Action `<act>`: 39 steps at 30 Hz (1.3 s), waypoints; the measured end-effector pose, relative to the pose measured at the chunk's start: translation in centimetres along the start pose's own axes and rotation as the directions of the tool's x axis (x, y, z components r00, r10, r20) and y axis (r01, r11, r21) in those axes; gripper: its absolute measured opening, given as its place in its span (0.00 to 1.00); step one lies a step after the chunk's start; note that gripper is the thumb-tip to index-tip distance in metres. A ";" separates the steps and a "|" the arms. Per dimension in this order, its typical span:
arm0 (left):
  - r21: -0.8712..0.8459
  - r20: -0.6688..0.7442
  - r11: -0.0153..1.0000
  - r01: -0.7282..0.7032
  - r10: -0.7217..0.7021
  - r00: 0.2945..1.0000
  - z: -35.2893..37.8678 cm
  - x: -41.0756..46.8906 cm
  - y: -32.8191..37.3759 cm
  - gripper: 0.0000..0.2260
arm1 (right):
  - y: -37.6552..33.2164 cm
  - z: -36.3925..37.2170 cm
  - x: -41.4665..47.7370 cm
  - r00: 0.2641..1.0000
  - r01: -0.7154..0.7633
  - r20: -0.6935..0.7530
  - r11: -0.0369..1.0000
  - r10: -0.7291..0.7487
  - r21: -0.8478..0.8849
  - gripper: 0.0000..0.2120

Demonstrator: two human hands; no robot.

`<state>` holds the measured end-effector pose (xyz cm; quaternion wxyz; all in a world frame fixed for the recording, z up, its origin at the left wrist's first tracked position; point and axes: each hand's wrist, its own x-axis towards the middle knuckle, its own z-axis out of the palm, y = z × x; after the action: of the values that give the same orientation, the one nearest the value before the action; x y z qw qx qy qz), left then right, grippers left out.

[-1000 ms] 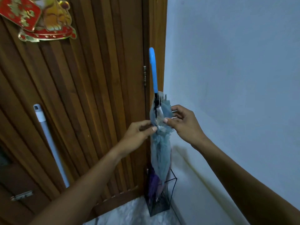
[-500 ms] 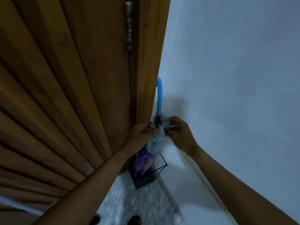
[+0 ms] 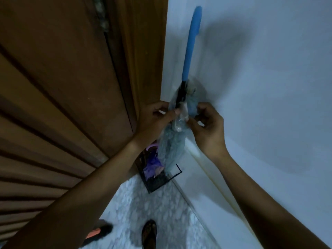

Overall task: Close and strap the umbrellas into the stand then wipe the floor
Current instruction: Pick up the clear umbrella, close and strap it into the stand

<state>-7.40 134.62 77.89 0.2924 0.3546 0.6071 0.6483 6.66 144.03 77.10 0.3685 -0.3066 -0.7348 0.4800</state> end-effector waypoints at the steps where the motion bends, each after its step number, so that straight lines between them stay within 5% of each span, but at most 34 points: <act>1: 0.023 0.014 1.000 0.005 -0.006 1.000 0.0 -0.1 -0.4 0.08 | 0.5 -0.1 -0.4 1.000 -0.007 0.004 1.000 0.007 -0.006 0.10; 3: 0.081 0.044 0.996 0.049 -0.053 0.998 -0.1 -1.0 -1.6 0.04 | 1.8 -0.1 -1.6 0.999 -0.026 0.040 0.999 0.028 -0.032 0.09; 7: 0.179 0.049 0.967 0.181 -0.193 0.980 -0.6 -3.3 -6.7 0.17 | 5.8 1.1 -4.8 0.980 -0.120 0.146 0.985 0.137 -0.122 0.10; 11: 0.267 0.017 0.931 0.250 -0.264 0.965 -1.7 -5.1 -14.7 0.03 | 12.7 3.7 -7.6 0.936 -0.249 0.206 0.951 0.285 -0.182 0.11; 16: 0.218 -0.031 0.871 0.441 -0.445 0.895 -2.0 -6.5 -25.8 0.15 | 22.2 8.6 -10.4 0.889 -0.394 0.139 0.883 0.437 -0.256 0.12; 24: 0.358 -0.077 0.759 0.544 -0.557 0.827 -1.5 -7.7 -37.9 0.10 | 31.3 13.0 -12.7 0.703 -0.586 0.099 0.654 0.704 -0.479 0.13; 33: 0.313 -0.078 0.742 0.593 -0.602 0.794 -1.9 -8.2 -36.0 0.20 | 28.7 12.3 -11.7 0.666 -0.611 0.007 0.551 0.746 -0.569 0.28; 39: 0.376 -0.029 0.720 0.583 -0.620 0.784 -4.8 -13.2 -29.2 0.17 | 21.0 11.0 -15.8 0.688 -0.613 -0.009 0.575 0.725 -0.541 0.34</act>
<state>-5.22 123.83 47.46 0.4456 0.2174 0.7834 0.3748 8.08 133.41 50.70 -0.0166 -0.5938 -0.6955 0.4041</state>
